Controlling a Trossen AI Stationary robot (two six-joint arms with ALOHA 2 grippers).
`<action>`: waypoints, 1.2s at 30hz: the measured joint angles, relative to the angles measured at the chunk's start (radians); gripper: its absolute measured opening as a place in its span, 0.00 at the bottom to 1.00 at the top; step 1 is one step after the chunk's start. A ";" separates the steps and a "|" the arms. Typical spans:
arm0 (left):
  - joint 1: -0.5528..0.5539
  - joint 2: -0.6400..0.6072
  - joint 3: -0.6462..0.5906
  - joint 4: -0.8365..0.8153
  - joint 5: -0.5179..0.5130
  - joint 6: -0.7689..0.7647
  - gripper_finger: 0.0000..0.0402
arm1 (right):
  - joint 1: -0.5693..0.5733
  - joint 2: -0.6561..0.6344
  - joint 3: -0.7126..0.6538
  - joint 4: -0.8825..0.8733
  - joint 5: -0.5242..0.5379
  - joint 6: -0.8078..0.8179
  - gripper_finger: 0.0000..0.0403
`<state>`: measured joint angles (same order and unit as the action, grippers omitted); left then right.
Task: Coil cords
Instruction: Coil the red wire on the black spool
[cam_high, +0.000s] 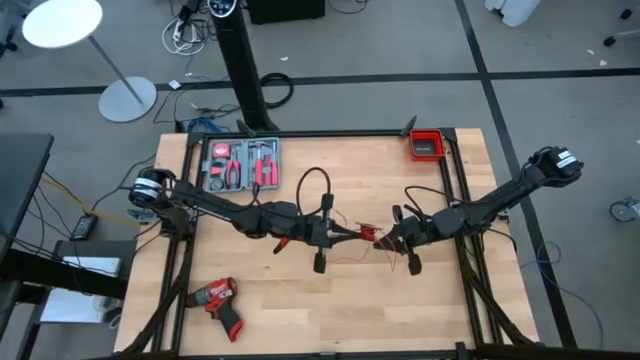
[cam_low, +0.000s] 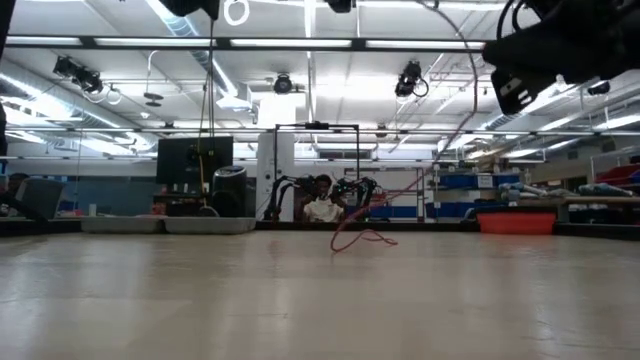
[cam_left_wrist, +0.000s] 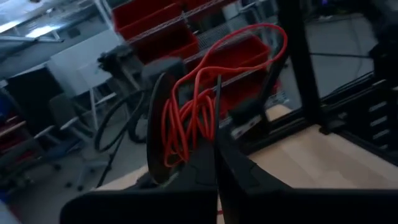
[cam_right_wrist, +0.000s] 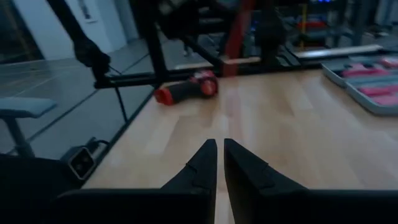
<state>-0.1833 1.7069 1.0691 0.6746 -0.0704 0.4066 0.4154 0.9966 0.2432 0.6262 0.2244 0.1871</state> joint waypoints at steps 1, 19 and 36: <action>0.000 0.000 -0.004 0.000 -0.009 0.000 0.00 | -0.003 0.000 0.008 -0.001 -0.008 -0.007 0.08; 0.000 0.000 -0.008 -0.023 -0.048 0.002 0.00 | -0.094 0.095 0.124 -0.067 -0.098 -0.067 0.10; -0.002 0.000 -0.007 -0.068 -0.023 -0.017 0.00 | -0.195 0.062 0.133 -0.145 -0.191 -0.011 0.23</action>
<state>-0.1856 1.7069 1.0618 0.6066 -0.0929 0.3895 0.2200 1.0590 0.3763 0.4813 0.0336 0.1766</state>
